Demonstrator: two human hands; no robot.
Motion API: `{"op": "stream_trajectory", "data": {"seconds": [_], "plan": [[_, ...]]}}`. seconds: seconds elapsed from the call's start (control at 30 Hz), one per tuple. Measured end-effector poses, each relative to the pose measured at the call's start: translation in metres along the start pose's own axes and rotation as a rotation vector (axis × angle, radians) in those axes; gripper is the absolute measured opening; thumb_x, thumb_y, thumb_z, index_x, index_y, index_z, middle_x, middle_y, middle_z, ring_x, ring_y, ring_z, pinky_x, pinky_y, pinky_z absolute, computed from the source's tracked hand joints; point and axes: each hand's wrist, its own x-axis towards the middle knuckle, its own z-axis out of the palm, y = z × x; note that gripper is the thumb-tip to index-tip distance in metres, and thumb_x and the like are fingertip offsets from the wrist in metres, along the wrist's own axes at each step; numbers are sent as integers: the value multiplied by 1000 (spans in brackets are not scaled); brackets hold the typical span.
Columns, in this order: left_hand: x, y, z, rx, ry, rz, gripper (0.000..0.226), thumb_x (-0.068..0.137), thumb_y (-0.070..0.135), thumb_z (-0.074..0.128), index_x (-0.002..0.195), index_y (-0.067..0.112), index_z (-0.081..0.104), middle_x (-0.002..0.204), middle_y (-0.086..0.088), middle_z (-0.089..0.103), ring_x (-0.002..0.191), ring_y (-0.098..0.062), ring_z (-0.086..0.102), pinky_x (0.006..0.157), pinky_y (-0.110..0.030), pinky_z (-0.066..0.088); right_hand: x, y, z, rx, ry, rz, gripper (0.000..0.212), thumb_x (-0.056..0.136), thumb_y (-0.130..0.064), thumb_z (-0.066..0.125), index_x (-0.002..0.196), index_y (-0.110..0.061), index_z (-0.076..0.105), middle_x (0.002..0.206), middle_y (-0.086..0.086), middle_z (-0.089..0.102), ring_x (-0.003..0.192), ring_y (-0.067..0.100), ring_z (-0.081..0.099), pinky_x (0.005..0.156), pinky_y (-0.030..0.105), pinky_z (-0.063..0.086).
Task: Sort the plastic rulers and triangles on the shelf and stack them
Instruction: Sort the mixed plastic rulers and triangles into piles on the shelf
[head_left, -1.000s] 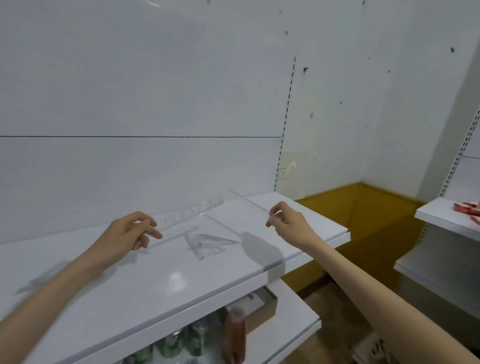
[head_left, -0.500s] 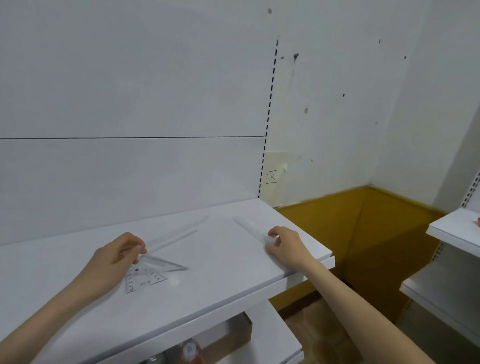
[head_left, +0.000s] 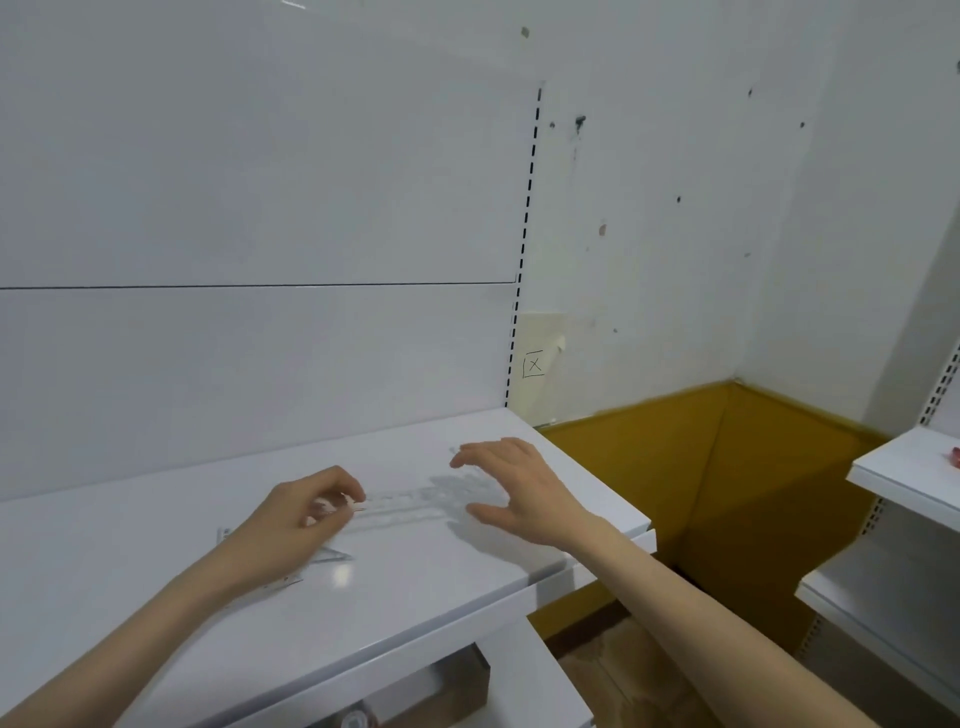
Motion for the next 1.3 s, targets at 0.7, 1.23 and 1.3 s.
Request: {"op": "stream_trajectory", "data": {"seconds": [0.7, 1.23, 1.3], "plan": [[-15, -46, -34, 265, 6, -115, 27, 90, 17, 56, 96, 43, 54, 111, 13, 57, 92, -8, 59, 86, -34, 47, 7, 26, 10, -589, -307, 536, 18, 92, -4, 42, 85, -15, 55, 77, 3, 48, 78, 23, 53, 55, 25, 31], [-94, -64, -119, 557, -110, -141, 29, 96, 20, 44, 125, 21, 49, 125, 2, 50, 113, -11, 41, 96, -28, 35, 55, -42, 1, 98, -337, 361, 85, 39, -99, 46, 104, -46, 62, 101, -28, 66, 92, -8, 61, 82, 18, 49], [-118, -74, -146, 527, -33, -177, 28, 96, 20, 45, 124, 20, 51, 125, 2, 51, 103, -7, 39, 89, -23, 34, 74, -70, 11, 181, -312, 299, 86, 35, -101, 43, 99, -48, 62, 90, -34, 67, 88, -11, 62, 80, 19, 50]]}}
